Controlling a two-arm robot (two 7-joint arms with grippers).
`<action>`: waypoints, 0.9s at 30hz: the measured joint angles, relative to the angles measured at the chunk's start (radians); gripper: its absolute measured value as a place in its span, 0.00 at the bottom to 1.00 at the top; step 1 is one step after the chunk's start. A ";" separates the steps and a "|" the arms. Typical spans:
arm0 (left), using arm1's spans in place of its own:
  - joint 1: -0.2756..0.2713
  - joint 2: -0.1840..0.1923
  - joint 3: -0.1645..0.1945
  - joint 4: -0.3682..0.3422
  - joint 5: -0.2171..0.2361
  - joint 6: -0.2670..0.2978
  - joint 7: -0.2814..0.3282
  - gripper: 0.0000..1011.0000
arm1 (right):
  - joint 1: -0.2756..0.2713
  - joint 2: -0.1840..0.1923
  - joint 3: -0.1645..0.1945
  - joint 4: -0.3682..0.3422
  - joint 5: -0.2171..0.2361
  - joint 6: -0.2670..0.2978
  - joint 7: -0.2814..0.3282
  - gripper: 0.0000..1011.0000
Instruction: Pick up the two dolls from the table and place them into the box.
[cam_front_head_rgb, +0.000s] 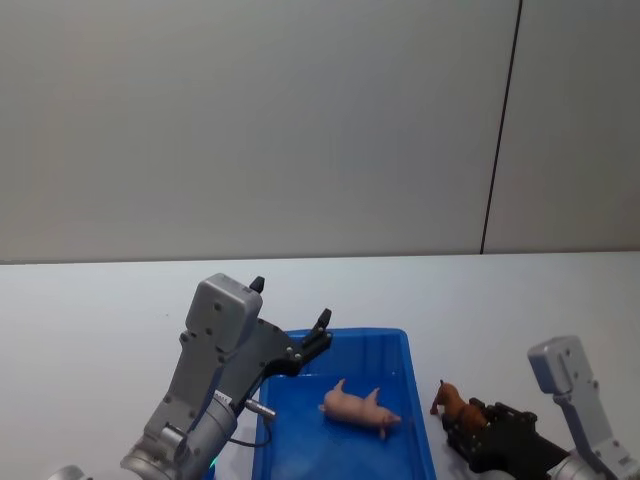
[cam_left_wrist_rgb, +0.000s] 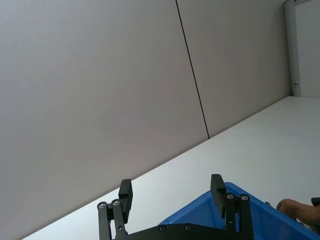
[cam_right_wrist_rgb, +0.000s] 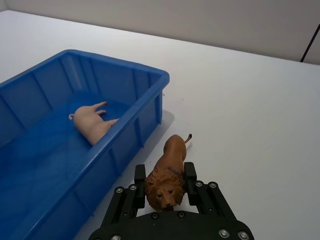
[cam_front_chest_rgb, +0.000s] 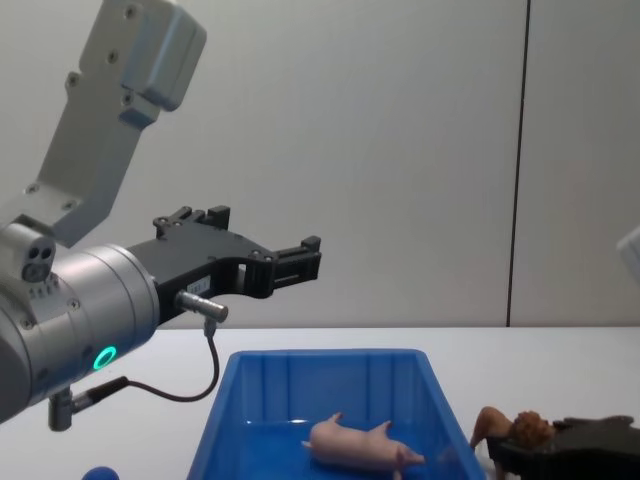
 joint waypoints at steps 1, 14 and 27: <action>0.000 0.000 0.000 0.000 0.000 0.000 0.000 0.99 | 0.000 0.000 0.000 0.000 0.000 0.000 0.000 0.43; 0.000 0.000 0.000 0.000 0.000 0.000 0.000 0.99 | 0.008 -0.004 0.003 -0.040 -0.021 -0.073 -0.045 0.43; 0.000 0.000 0.000 0.000 0.000 0.000 0.000 0.99 | 0.064 -0.029 0.004 -0.103 -0.028 -0.123 -0.003 0.43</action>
